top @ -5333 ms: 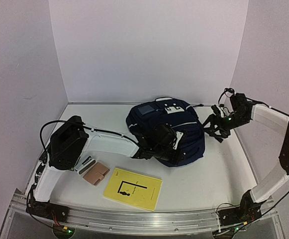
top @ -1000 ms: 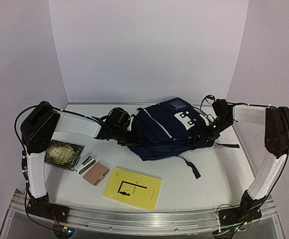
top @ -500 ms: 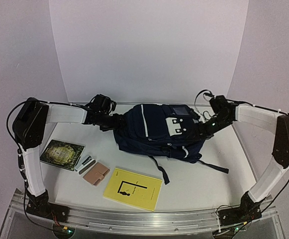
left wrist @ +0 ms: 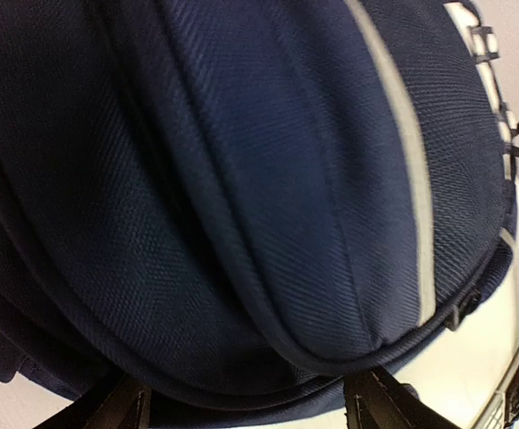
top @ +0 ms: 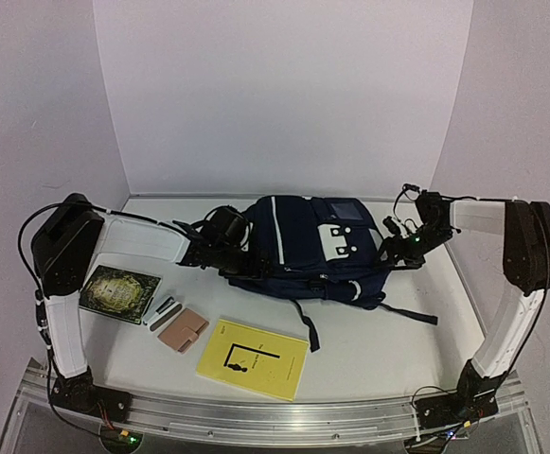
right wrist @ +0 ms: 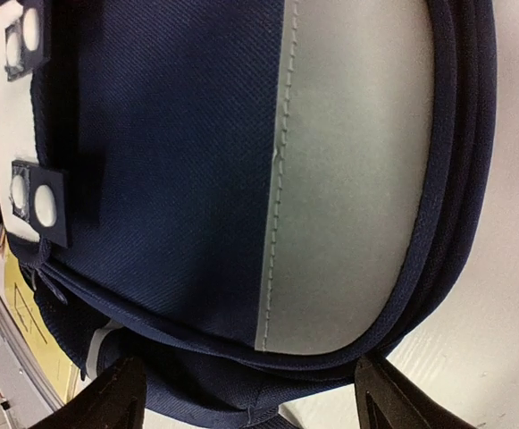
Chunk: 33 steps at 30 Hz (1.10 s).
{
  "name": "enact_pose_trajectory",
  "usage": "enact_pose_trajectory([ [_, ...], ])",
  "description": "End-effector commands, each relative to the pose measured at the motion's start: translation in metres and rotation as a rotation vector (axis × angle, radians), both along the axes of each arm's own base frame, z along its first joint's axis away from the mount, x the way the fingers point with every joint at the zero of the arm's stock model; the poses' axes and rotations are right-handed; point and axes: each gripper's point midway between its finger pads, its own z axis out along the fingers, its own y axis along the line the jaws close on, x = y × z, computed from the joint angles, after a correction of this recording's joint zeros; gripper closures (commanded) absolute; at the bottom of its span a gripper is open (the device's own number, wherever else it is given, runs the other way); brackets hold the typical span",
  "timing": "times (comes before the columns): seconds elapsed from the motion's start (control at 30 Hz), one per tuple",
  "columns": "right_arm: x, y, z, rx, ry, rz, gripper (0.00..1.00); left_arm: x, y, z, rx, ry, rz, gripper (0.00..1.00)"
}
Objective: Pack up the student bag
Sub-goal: Adjust the student bag at the center of the board.
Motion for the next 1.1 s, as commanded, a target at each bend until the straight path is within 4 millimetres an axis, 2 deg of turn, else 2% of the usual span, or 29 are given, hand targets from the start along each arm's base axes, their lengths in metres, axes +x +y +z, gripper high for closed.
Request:
enact_pose_trajectory([
  [0.0, -0.027, 0.031, 0.005, 0.196, 0.091, 0.058, 0.24, 0.057, 0.028, -0.019, 0.025, 0.009, 0.105, 0.28],
  [0.07, -0.033, 0.041, 0.014, 0.264, 0.092, 0.081, 0.28, 0.085, 0.045, -0.012, 0.007, 0.001, 0.150, 0.28],
  [0.13, -0.036, 0.048, 0.022, 0.303, 0.081, 0.095, 0.30, 0.101, 0.054, -0.001, 0.024, -0.033, 0.169, 0.28],
  [0.17, -0.035, 0.053, 0.028, 0.320, 0.060, 0.099, 0.32, 0.105, 0.054, 0.011, 0.040, -0.067, 0.165, 0.28],
  [0.27, -0.037, 0.067, 0.037, 0.346, 0.029, 0.105, 0.33, 0.093, 0.040, 0.048, 0.056, -0.139, 0.130, 0.27],
  [0.33, -0.037, 0.074, 0.041, 0.357, 0.013, 0.092, 0.32, 0.075, 0.024, 0.069, 0.109, -0.213, 0.109, 0.27],
  [0.4, -0.036, 0.079, 0.045, 0.369, 0.000, 0.078, 0.30, 0.050, 0.001, 0.078, 0.142, -0.238, 0.066, 0.26],
  [0.57, -0.030, 0.075, 0.053, 0.364, -0.030, 0.006, 0.25, 0.013, -0.039, 0.071, 0.145, -0.213, 0.041, 0.30],
  [0.7, -0.022, 0.058, 0.051, 0.286, -0.066, -0.087, 0.19, -0.009, -0.076, 0.057, 0.196, -0.214, 0.007, 0.33],
  [0.73, -0.018, 0.050, 0.049, 0.252, -0.082, -0.117, 0.17, -0.012, -0.086, 0.059, 0.203, -0.227, 0.002, 0.33],
  [0.8, -0.010, 0.040, 0.045, 0.201, -0.104, -0.156, 0.12, -0.016, -0.095, 0.049, 0.253, -0.232, 0.000, 0.33],
  [0.9, -0.007, 0.042, 0.034, 0.206, -0.078, -0.159, 0.11, -0.016, -0.107, 0.044, 0.251, -0.218, 0.005, 0.34],
  [1.07, -0.003, 0.049, 0.015, 0.245, -0.016, -0.167, 0.12, -0.007, -0.105, 0.029, 0.303, -0.198, 0.067, 0.38],
])
